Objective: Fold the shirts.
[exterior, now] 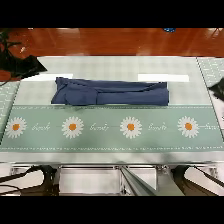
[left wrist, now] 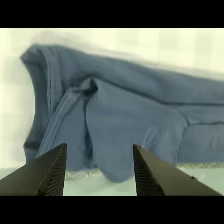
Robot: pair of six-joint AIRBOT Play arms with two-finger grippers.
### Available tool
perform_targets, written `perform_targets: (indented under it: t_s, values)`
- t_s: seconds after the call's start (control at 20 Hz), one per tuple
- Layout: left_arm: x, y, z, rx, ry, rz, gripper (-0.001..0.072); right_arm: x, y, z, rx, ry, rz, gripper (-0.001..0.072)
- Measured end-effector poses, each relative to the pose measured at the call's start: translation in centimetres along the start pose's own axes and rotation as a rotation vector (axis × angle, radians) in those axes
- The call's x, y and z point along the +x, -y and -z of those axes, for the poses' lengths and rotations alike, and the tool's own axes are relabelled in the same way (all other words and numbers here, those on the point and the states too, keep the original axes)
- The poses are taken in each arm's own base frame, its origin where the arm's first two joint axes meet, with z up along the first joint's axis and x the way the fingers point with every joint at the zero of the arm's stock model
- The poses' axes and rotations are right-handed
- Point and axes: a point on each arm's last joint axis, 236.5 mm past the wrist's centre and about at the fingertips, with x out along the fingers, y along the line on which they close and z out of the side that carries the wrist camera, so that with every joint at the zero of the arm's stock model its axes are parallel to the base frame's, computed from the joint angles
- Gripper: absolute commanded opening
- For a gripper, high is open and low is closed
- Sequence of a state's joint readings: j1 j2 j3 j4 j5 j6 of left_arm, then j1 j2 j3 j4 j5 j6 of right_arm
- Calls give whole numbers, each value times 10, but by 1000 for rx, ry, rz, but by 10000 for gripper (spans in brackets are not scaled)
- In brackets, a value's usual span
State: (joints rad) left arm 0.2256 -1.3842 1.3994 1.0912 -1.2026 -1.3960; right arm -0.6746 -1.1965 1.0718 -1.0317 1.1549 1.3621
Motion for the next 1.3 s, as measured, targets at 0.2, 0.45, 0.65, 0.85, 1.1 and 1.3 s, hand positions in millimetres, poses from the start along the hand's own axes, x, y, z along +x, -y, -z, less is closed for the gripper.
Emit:
perform_targets:
  t_s: [0.2,0.45,0.65,0.85,1.1,1.3]
  values:
    - [19,12,42,-25,-23,52,507,31,27,51,134,-78,-35,416]
    - [41,17,70,-41,-40,67,507,72,13,75,268,-157,-214,416]
    - [47,20,72,-40,-26,67,507,103,-17,70,253,-214,-311,417]
    - [49,20,71,-39,-17,65,507,139,-63,60,161,-290,-359,418]
    - [50,20,71,-39,-15,64,507,188,-104,64,71,-404,-318,391]
    - [50,20,70,-40,-13,64,504,206,-140,75,-34,-456,-316,27]
